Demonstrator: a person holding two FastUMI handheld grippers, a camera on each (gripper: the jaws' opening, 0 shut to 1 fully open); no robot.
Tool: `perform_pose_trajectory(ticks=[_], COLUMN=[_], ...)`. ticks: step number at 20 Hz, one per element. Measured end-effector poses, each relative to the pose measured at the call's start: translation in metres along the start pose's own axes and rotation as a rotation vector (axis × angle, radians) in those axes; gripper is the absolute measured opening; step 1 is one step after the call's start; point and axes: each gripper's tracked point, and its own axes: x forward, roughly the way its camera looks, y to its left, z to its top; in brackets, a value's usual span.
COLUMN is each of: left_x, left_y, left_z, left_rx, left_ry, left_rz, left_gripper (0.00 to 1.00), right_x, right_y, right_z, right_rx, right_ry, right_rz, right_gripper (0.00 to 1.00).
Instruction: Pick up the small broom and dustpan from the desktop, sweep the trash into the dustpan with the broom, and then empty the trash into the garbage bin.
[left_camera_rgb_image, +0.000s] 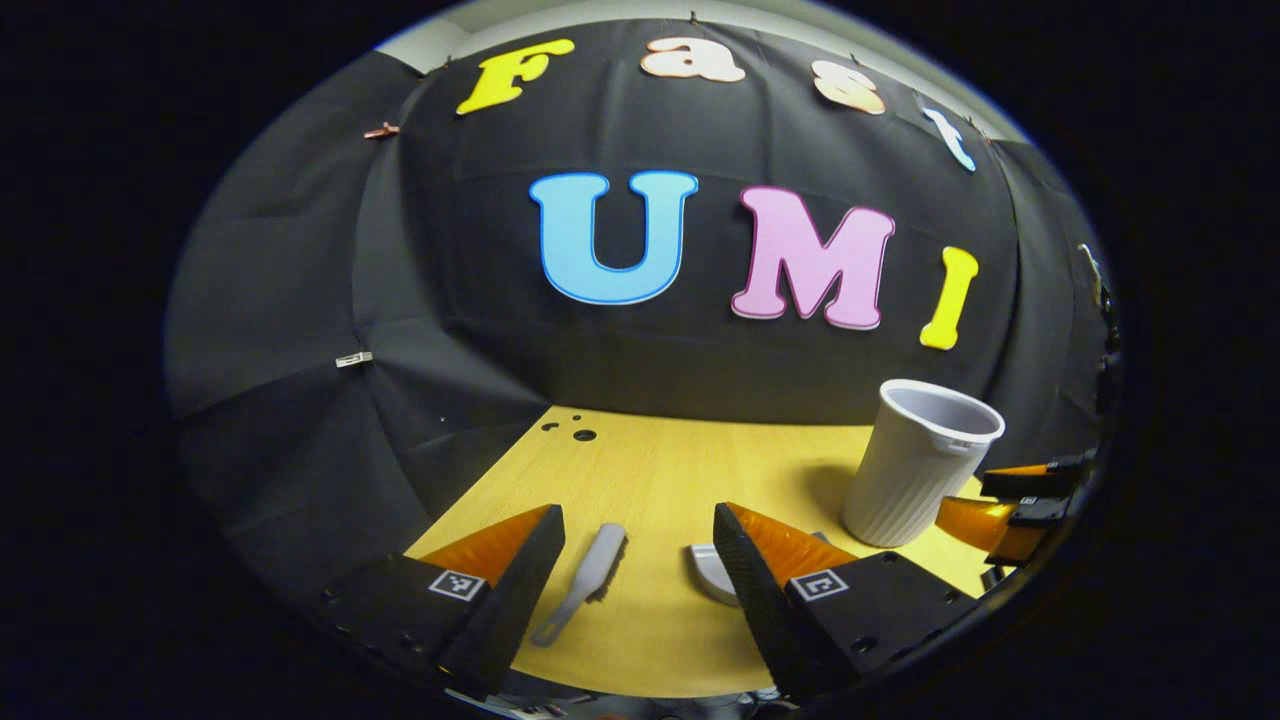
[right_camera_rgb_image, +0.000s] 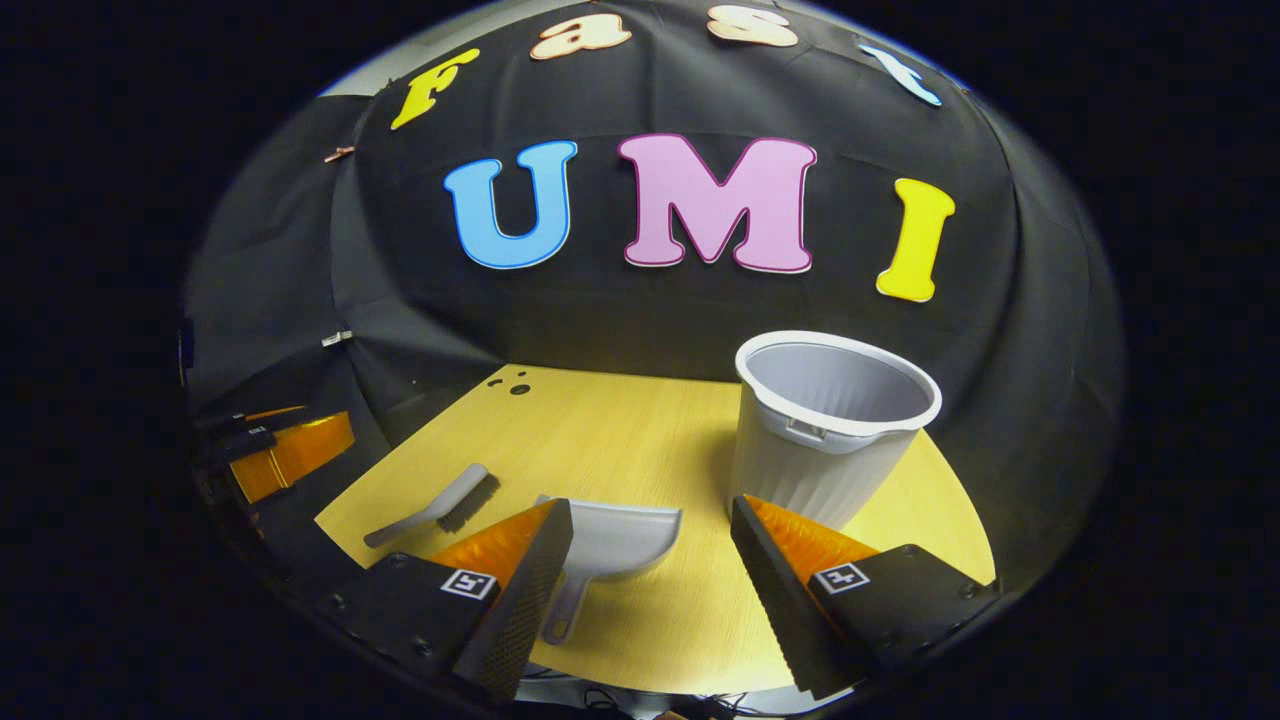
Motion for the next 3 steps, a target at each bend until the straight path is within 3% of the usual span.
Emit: perform_pose_trajectory(ticks=[3], left_x=[-0.024], left_y=[-0.017], left_z=[0.005], left_rx=[0.021], left_ry=[-0.061], left_rz=[-0.003], left_gripper=[0.95], right_x=[-0.007], right_y=[-0.008], right_z=[-0.012], right_rx=[-0.056], right_ry=[-0.008], right_rz=[-0.016], right_gripper=[0.99])
